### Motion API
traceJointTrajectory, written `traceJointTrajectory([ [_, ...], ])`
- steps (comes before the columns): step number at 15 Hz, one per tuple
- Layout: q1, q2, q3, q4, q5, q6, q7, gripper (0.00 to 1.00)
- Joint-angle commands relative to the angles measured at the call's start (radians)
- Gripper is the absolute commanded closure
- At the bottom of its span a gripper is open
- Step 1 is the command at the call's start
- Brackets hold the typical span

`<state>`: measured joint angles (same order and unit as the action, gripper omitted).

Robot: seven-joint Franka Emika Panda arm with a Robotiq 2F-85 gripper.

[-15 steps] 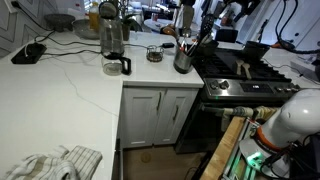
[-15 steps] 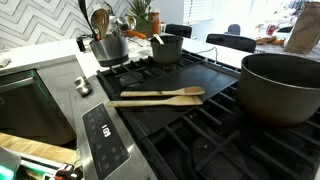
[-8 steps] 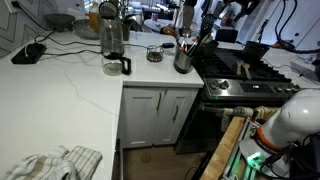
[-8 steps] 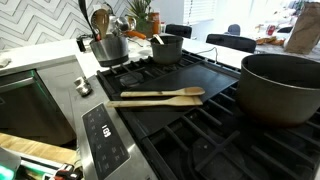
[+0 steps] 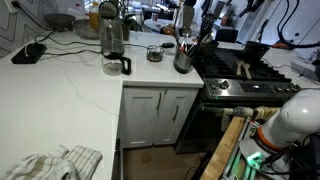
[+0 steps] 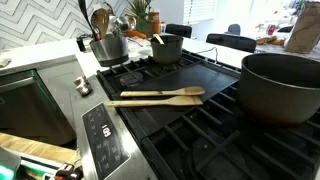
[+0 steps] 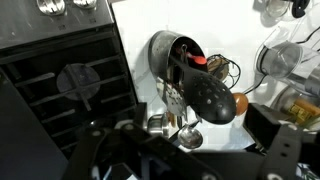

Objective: Remove the wooden spoon from the silver container

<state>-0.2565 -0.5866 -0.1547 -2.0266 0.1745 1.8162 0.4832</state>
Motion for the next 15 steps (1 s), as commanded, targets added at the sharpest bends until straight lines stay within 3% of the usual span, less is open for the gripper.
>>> traceJointTrajectory([
  [1,-0.014,0.058,-0.057,0.047,0.054,-0.009,-0.026,0.00],
  [7,-0.034,0.159,-0.126,0.092,0.089,0.012,-0.053,0.00],
  [15,-0.008,0.352,-0.203,0.208,0.272,-0.051,-0.209,0.00],
])
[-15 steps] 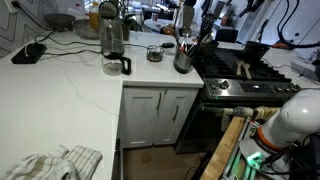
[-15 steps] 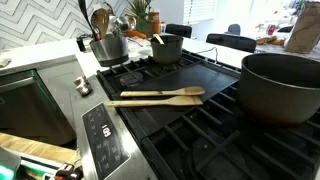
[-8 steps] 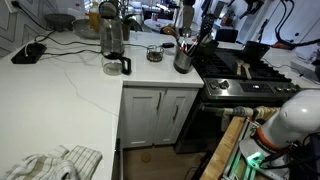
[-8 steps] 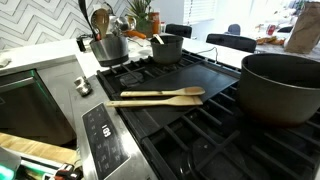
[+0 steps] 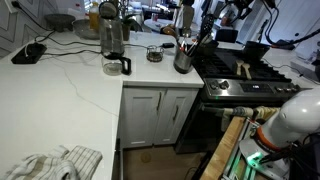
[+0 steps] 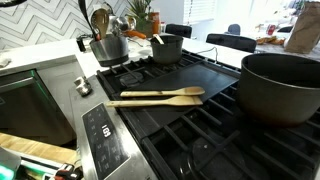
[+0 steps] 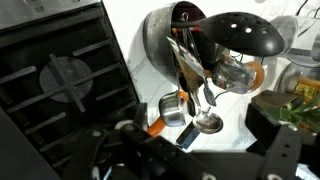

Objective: Remove the wooden spoon from the silver container

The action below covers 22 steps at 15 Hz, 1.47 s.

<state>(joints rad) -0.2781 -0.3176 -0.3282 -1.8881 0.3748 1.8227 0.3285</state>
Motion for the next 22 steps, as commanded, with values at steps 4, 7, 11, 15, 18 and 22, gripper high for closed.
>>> traceJointTrajectory([
  [4,0.005,0.178,-0.032,0.128,0.143,-0.105,-0.086,0.18],
  [7,-0.006,0.243,-0.028,0.173,0.165,-0.138,-0.087,0.38],
  [11,-0.019,0.309,-0.025,0.222,0.186,-0.199,-0.088,0.65],
  [15,-0.033,0.359,-0.018,0.257,0.183,-0.233,-0.081,0.70],
  [18,-0.040,0.385,-0.014,0.278,0.190,-0.268,-0.083,0.72],
  [22,-0.044,0.410,-0.008,0.300,0.192,-0.306,-0.083,0.67],
])
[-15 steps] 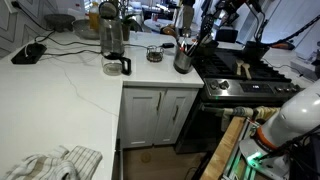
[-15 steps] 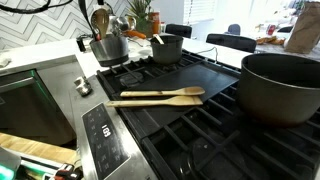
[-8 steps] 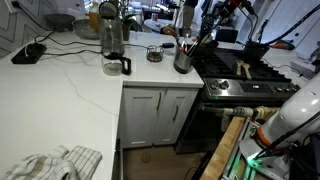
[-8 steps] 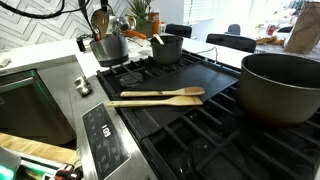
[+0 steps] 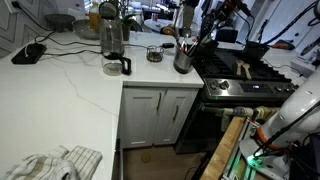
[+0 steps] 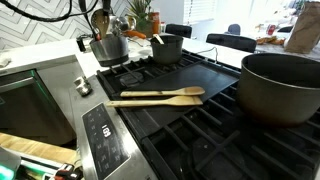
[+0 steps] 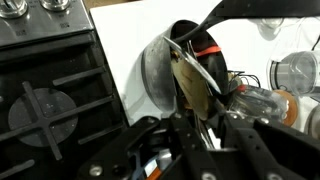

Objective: Remove the wooden spoon from the silver container

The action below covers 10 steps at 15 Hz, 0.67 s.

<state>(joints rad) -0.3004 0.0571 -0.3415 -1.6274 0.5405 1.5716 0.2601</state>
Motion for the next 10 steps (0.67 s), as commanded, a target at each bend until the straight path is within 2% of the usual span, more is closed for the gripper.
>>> traceJointTrajectory([
  [1,-0.023,0.041,0.006,0.044,0.025,-0.063,-0.014,0.71],
  [3,-0.022,0.046,0.008,0.046,0.023,-0.070,-0.013,0.84],
  [4,-0.022,0.047,0.009,0.051,0.019,-0.071,-0.013,0.98],
  [5,-0.020,0.044,0.011,0.054,0.012,-0.064,-0.010,1.00],
  [10,-0.018,0.027,0.016,0.073,-0.002,-0.080,-0.006,0.98],
])
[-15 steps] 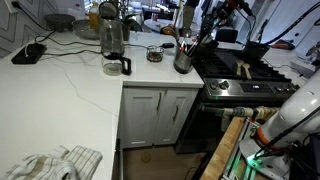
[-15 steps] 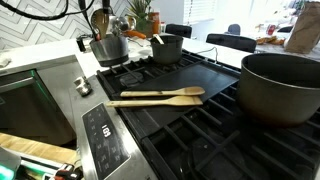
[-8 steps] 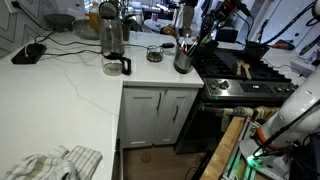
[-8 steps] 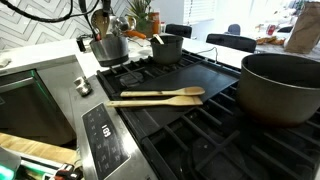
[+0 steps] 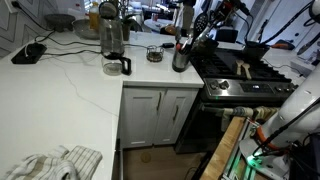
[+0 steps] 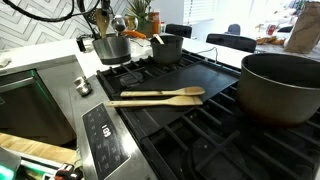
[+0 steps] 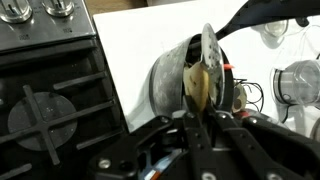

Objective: Remove the wooden spoon from the silver container

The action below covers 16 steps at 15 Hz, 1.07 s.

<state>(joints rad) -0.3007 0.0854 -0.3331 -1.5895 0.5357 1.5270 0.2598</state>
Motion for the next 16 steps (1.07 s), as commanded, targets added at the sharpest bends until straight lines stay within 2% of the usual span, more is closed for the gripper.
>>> traceJointTrajectory([
  [1,-0.017,-0.006,0.008,0.039,-0.003,-0.036,-0.002,0.98],
  [16,-0.010,-0.055,0.008,0.098,-0.019,-0.049,0.021,0.98],
])
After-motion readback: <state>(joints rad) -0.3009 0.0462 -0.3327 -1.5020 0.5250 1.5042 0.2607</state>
